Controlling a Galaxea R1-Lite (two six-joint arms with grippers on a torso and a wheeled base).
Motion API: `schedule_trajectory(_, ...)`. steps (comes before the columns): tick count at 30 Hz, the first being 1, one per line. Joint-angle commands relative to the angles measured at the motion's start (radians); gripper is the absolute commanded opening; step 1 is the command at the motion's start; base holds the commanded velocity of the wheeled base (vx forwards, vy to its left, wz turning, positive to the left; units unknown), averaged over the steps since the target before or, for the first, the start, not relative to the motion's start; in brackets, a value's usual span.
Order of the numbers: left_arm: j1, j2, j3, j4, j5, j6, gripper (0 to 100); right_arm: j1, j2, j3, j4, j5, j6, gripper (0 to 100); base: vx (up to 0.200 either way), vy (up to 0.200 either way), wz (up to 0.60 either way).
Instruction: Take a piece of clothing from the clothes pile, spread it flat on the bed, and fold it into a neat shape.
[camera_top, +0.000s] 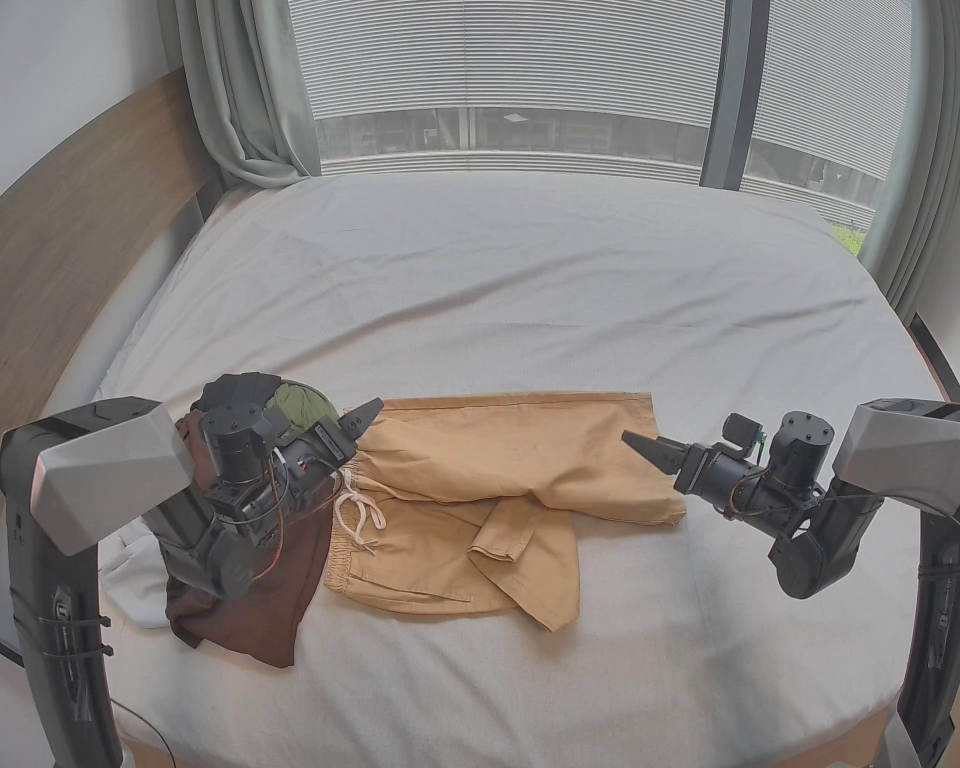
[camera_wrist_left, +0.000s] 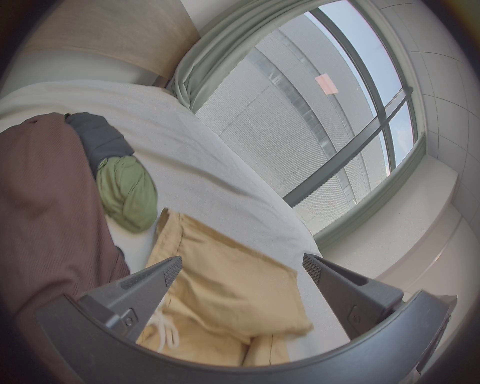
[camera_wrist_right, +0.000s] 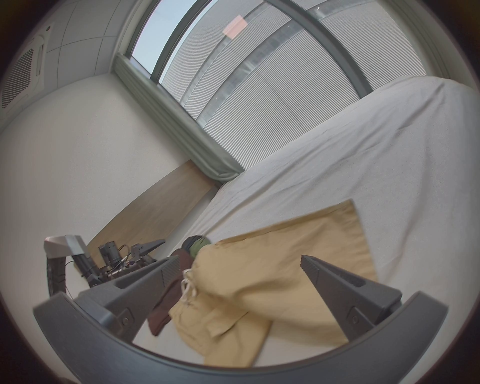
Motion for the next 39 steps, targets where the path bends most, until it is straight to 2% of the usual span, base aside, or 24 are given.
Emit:
schedule_trajectory(1,0.005,-0.112,0.160,-0.020,-0.064,0.011,100,0.122,-0.085,0.096,0.001,0.002,-0.015,100,0.000,0.000,0.00)
schedule_trajectory(5,0.007,-0.108,0.245,-0.038,-0.084,0.084,100,0.177,-0.059,0.089,0.014,0.002,-0.012,100,0.000,0.000,0.00)
schedule_trajectory(9,0.007,-0.105,0.278,-0.039,-0.086,0.133,100,0.195,0.006,0.079,0.014,-0.001,-0.009,100,0.000,0.000,0.00)
schedule_trajectory(16,-0.004,-0.105,0.288,-0.039,-0.086,0.140,100,0.241,0.049,0.081,0.031,-0.003,-0.007,100,0.000,0.000,0.00)
schedule_trajectory(25,-0.004,-0.103,0.288,-0.044,-0.084,0.151,100,0.304,0.139,0.004,0.091,-0.076,-0.007,100,0.000,0.000,0.00)
schedule_trajectory(35,-0.002,-0.083,0.281,-0.056,-0.086,0.149,100,0.332,0.182,-0.056,0.128,-0.092,0.056,100,0.000,0.000,0.00)
schedule_trajectory(36,-0.004,-0.063,0.281,-0.076,-0.084,0.149,100,0.337,0.182,-0.065,0.129,-0.092,0.082,100,0.000,0.000,0.00)
schedule_trajectory(39,-0.004,-0.051,0.279,-0.095,-0.083,0.149,100,0.338,0.188,-0.072,0.132,-0.092,0.082,100,0.000,0.000,0.00)
